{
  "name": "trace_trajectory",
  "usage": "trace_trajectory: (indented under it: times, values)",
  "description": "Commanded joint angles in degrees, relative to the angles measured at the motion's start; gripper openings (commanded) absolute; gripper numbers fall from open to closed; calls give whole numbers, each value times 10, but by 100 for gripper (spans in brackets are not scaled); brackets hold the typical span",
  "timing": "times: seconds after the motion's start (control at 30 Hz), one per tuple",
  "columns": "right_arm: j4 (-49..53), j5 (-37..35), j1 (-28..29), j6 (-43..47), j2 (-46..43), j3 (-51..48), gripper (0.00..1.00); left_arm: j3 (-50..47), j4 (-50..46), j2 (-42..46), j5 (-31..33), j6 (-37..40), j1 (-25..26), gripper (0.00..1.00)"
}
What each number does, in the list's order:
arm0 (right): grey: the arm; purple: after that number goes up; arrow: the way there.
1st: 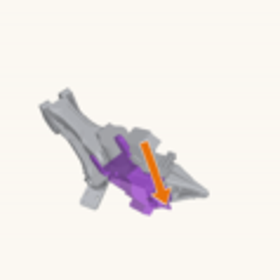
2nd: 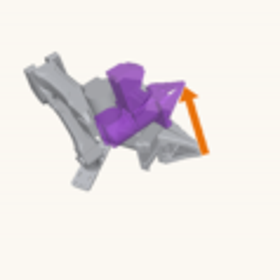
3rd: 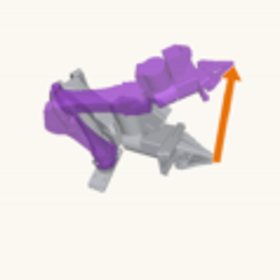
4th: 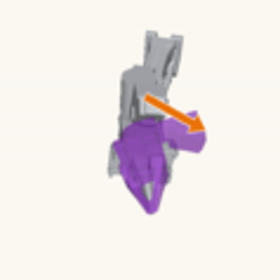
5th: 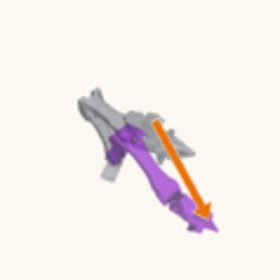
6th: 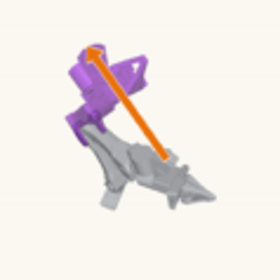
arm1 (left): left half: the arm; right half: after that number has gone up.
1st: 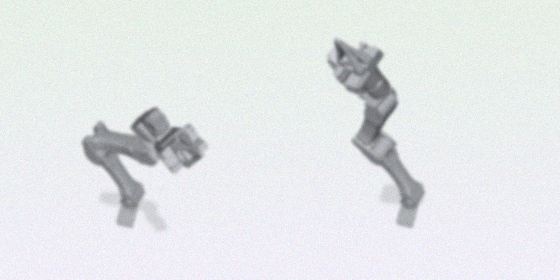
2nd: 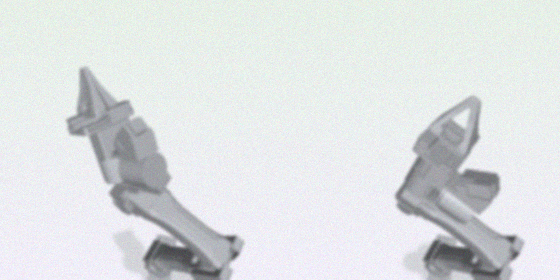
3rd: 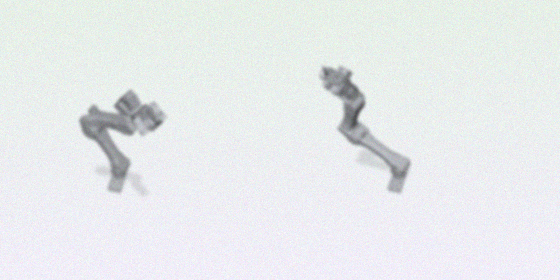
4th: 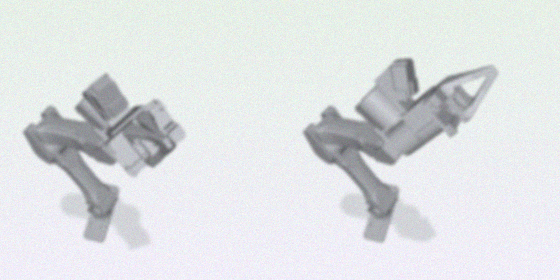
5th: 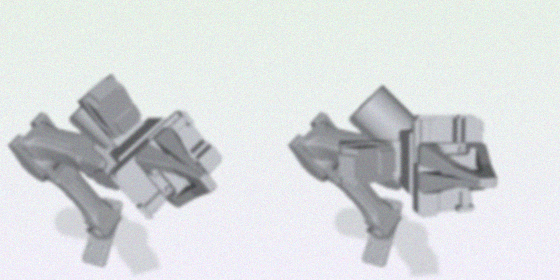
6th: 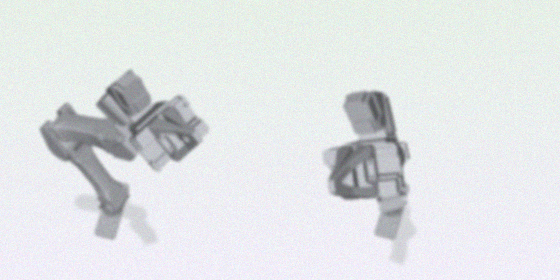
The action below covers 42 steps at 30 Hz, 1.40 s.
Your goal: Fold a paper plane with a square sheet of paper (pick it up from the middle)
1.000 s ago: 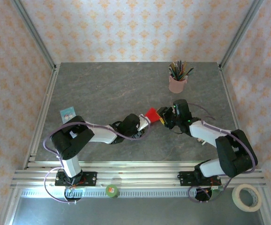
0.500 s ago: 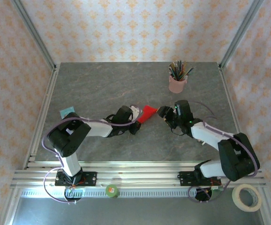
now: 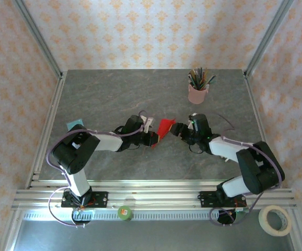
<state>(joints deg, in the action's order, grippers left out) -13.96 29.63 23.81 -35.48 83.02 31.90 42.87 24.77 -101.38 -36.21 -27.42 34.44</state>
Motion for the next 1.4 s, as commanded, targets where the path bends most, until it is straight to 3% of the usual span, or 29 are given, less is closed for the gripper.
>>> trace_trajectory:
  times: [0.0, 0.9, 1.37]
  values:
    - [-9, 0, 14, 39, 18, 26, 72, -12, 45, -6, -29, -58, -5, 4]
    - [77, -40, 40, 89, 157, 123, 72, -21, 97, -52, -90, -161, -24, 3]
    - [172, -108, 62, 90, 231, 179, 69, -13, 36, -31, -63, -120, -24, 22]
